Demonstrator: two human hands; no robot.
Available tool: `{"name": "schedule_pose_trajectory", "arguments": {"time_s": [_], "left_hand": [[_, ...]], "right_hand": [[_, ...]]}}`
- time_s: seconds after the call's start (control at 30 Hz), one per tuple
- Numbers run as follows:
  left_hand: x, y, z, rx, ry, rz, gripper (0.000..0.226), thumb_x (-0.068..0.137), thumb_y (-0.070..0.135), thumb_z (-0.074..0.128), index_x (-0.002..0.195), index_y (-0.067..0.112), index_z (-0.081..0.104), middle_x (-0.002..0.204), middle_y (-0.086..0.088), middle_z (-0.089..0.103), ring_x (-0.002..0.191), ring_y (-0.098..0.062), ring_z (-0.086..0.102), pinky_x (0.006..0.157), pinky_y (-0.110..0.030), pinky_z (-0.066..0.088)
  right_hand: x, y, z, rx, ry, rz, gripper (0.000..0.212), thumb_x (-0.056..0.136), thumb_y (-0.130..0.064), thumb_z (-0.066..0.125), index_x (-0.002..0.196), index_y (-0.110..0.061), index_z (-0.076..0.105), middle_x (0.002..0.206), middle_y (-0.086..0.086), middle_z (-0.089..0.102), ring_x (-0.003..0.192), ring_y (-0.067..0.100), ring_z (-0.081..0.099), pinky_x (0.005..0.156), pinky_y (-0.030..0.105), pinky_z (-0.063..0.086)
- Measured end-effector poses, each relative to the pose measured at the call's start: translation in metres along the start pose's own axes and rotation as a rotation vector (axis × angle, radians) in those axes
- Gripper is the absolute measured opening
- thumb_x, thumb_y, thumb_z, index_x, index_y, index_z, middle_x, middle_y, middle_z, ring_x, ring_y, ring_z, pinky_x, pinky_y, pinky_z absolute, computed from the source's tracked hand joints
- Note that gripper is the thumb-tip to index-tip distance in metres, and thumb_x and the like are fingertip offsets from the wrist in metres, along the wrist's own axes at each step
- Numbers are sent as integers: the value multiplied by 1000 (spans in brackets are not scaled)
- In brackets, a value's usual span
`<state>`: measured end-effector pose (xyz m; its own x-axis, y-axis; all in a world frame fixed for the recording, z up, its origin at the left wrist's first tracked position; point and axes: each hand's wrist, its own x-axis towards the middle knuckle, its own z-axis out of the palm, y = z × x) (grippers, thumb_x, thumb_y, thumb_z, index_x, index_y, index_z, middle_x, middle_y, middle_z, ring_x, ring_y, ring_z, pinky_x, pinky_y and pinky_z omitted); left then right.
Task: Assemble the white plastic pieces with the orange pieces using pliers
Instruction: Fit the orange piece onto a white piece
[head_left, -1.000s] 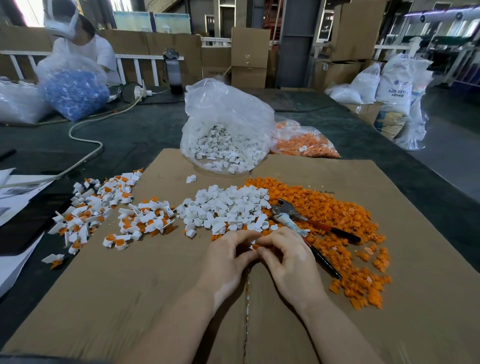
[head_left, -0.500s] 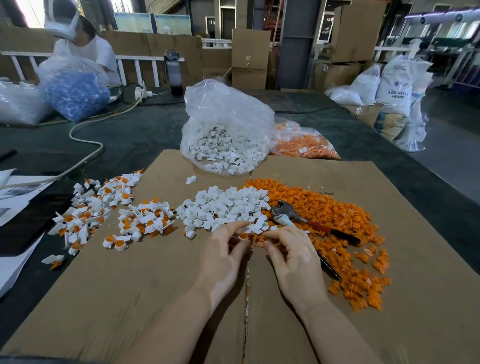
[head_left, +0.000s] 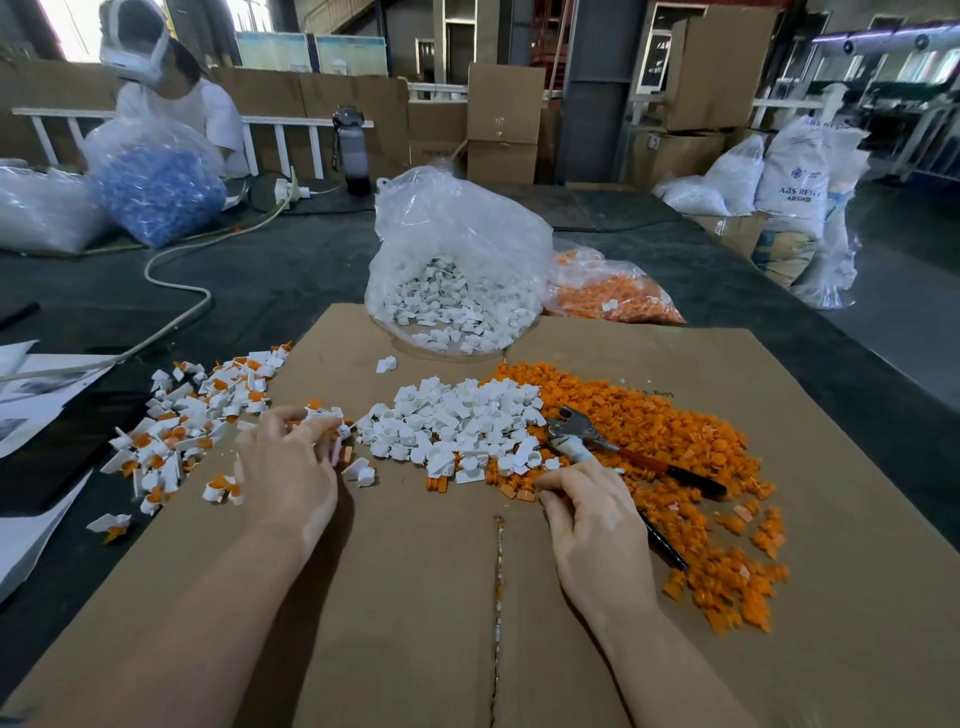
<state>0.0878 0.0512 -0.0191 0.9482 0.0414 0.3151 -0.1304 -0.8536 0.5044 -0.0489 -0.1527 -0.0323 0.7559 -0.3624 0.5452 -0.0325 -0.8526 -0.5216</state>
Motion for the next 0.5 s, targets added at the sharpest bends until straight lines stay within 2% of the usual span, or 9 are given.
{"name": "schedule_pose_trajectory", "arguments": {"time_s": [0.1, 0.2, 0.27, 0.37, 0.43, 0.5], "left_hand": [[0, 7, 0, 44, 19, -8, 34, 93, 13, 49, 122, 27, 61, 138, -4, 41, 130, -29, 24, 104, -45, 21], [-6, 20, 4, -84, 78, 140, 26, 88, 11, 60, 110, 20, 68, 119, -4, 53, 117, -26, 35, 93, -33, 27], [-13, 30, 8, -163, 20, 262, 19, 85, 11, 64, 103, 16, 71, 102, -1, 55, 106, -23, 42, 84, -22, 26], [-22, 42, 17, -139, -115, 362, 23, 88, 23, 62, 109, 18, 68, 102, 3, 59, 104, -18, 46, 83, -20, 29], [-26, 46, 24, -142, -182, 352, 27, 89, 26, 60, 115, 18, 66, 104, 4, 59, 105, -16, 49, 84, -19, 32], [-29, 48, 26, -178, -223, 318, 23, 90, 23, 60, 110, 18, 67, 98, 9, 53, 97, -12, 51, 79, -17, 34]], "right_hand": [[0, 0, 1, -47, 10, -10, 11, 76, 3, 72, 82, -7, 73, 80, 4, 66, 83, 20, 61, 79, 22, 42], [1, 0, 2, -94, 22, -49, 14, 73, 5, 74, 81, -6, 73, 78, 5, 66, 80, 23, 63, 76, 28, 48], [1, 0, 3, -120, 20, -64, 15, 72, 6, 75, 81, -6, 73, 78, 6, 66, 78, 25, 63, 73, 35, 53], [1, -1, 4, -171, -8, -51, 12, 72, 1, 76, 80, -7, 72, 78, 7, 64, 76, 28, 62, 67, 41, 53], [1, -2, 3, -212, -15, -35, 12, 71, -6, 79, 80, -8, 72, 79, 7, 64, 75, 28, 62, 64, 41, 52], [2, -3, 4, -242, -18, -26, 14, 68, -12, 82, 78, -10, 71, 77, 6, 64, 73, 27, 61, 61, 39, 52]]}}
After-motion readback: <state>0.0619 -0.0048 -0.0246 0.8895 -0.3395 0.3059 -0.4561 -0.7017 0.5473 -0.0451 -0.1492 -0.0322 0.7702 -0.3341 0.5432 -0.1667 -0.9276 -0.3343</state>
